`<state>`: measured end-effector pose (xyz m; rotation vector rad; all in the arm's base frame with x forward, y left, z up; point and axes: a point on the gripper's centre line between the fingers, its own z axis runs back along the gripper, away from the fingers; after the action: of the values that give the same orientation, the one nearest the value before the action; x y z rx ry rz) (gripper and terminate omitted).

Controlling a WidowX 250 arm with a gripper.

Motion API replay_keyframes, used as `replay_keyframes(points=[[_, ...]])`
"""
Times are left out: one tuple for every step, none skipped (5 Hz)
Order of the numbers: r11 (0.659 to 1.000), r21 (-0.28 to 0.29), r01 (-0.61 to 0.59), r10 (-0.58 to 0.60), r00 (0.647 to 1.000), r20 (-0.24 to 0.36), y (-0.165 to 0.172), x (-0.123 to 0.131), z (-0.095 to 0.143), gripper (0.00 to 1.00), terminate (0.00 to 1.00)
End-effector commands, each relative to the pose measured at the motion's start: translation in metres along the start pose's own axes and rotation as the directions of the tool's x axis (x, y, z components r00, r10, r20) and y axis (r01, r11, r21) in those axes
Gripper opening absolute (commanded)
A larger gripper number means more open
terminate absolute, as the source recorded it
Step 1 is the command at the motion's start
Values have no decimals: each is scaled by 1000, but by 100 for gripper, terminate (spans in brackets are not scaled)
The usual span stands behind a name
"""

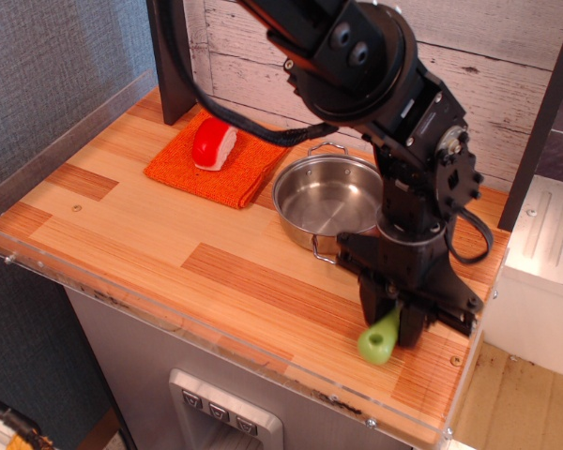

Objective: Move green spatula to lower left corner of table

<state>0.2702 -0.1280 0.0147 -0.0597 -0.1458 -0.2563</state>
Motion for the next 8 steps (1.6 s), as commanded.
replay_keyframes(points=[[993, -97, -72, 85, 987, 138, 43, 0, 117, 0, 0], [977, -57, -206, 210, 974, 82, 89, -4, 141, 0, 0], [978, 3, -208, 208, 978, -29, 139, -9, 116, 0, 0], [983, 8, -183, 183, 978, -100, 189, -26, 90, 0, 0], [991, -5, -137, 136, 985, -107, 237, -42, 74, 0, 0], [997, 21, -74, 75, 995, -63, 284, -63, 67, 0, 0], [988, 56, -141, 143, 989, -39, 306, -88, 62, 0, 0], [983, 87, -162, 166, 986, -30, 303, -92, 49, 0, 0]])
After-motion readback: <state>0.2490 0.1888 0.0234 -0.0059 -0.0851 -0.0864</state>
